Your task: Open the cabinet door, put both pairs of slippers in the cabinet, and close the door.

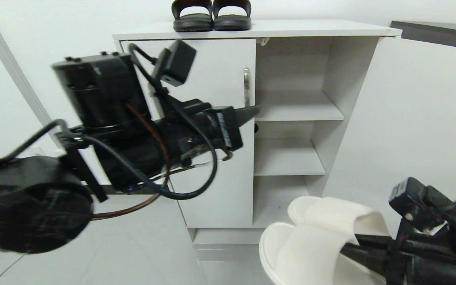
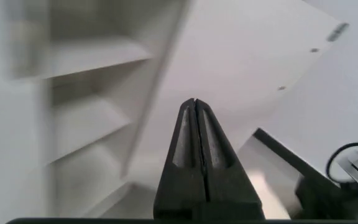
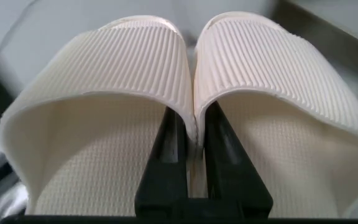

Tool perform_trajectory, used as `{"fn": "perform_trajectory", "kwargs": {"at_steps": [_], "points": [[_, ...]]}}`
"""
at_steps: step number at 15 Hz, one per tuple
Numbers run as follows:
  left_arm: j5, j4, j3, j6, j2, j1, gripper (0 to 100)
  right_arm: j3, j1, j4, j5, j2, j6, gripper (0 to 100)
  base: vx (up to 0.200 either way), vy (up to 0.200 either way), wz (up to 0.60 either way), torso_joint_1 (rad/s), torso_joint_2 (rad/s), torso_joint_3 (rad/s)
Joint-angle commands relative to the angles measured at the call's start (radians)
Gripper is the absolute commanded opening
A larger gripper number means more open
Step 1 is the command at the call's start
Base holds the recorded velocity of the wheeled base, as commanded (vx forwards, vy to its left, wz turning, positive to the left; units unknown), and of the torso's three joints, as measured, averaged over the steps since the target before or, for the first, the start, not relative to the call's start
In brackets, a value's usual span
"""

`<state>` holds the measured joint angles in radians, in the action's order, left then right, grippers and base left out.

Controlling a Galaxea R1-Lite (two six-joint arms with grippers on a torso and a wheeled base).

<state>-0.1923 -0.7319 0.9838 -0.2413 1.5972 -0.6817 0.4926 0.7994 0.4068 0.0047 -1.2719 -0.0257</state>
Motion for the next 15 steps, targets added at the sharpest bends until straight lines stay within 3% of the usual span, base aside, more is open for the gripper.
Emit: {"fn": "perform_trajectory", "kwargs": {"at_steps": [1, 2, 4, 5, 9, 15], "points": [[0.111, 0.16, -0.18, 0.011, -0.332, 0.117, 0, 0.052, -0.054, 0.029, -0.084, -0.127, -0.077, 0, 0.0, 0.0, 0.0, 0.0, 0.0, 0.0], [0.226, 0.338, -0.267, 0.031, -0.542, 0.182, 0, 0.084, -0.074, 0.056, -0.143, -0.17, -0.114, 0, 0.0, 0.0, 0.0, 0.0, 0.0, 0.0], [0.378, 0.54, -0.344, 0.08, -0.806, 0.275, 0, 0.103, -0.077, 0.067, -0.232, -0.208, -0.117, 0, 0.0, 0.0, 0.0, 0.0, 0.0, 0.0], [0.432, 0.644, -0.358, 0.108, -0.935, 0.369, 0, 0.104, -0.077, 0.076, -0.242, -0.219, -0.117, 0, 0.0, 0.0, 0.0, 0.0, 0.0, 0.0], [0.449, 0.945, -0.471, 0.12, -1.32, 0.619, 0, 0.096, -0.072, 0.095, -0.247, -0.228, -0.111, 0, 0.0, 0.0, 0.0, 0.0, 0.0, 0.0], [0.458, 0.957, -0.764, 0.115, -1.586, 0.686, 0, 0.089, -0.06, 0.096, -0.249, -0.227, -0.109, 0, 0.0, 0.0, 0.0, 0.0, 0.0, 0.0]]}}
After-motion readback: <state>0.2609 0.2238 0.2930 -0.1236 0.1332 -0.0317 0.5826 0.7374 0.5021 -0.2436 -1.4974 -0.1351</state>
